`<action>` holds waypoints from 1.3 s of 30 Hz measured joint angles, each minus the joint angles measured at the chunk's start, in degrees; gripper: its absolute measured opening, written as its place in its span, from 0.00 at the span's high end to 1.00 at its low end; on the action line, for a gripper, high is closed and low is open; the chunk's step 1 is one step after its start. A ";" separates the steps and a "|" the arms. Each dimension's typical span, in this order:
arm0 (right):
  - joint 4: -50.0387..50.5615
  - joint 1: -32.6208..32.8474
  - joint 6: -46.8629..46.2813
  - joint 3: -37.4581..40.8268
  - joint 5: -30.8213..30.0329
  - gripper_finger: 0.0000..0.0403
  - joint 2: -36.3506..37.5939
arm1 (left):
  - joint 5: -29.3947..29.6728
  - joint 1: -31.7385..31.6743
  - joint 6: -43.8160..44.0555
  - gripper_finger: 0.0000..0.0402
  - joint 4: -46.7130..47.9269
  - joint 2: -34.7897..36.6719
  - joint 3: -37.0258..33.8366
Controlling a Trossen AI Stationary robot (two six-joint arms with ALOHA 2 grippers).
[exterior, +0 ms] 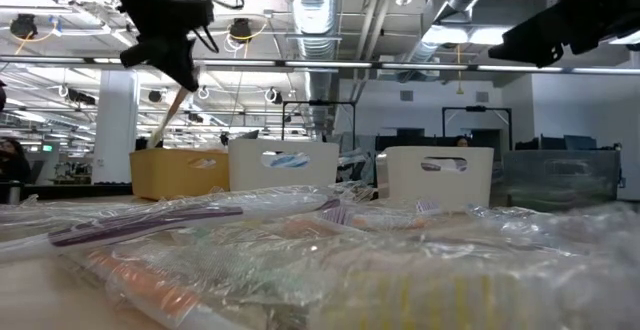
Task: Pick & Place Toothbrushes
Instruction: Put the orange toothbrush into the orange bin
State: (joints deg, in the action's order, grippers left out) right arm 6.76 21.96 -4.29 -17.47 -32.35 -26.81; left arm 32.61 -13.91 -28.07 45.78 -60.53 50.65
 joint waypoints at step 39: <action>-4.21 0.13 -4.27 0.00 1.23 0.42 -8.87 | -4.59 -3.76 0.52 0.80 -4.72 -9.64 -3.91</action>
State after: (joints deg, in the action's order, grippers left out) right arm 2.55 22.09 -8.56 -17.47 -31.12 -35.68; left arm 28.02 -17.67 -27.55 41.06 -70.17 46.74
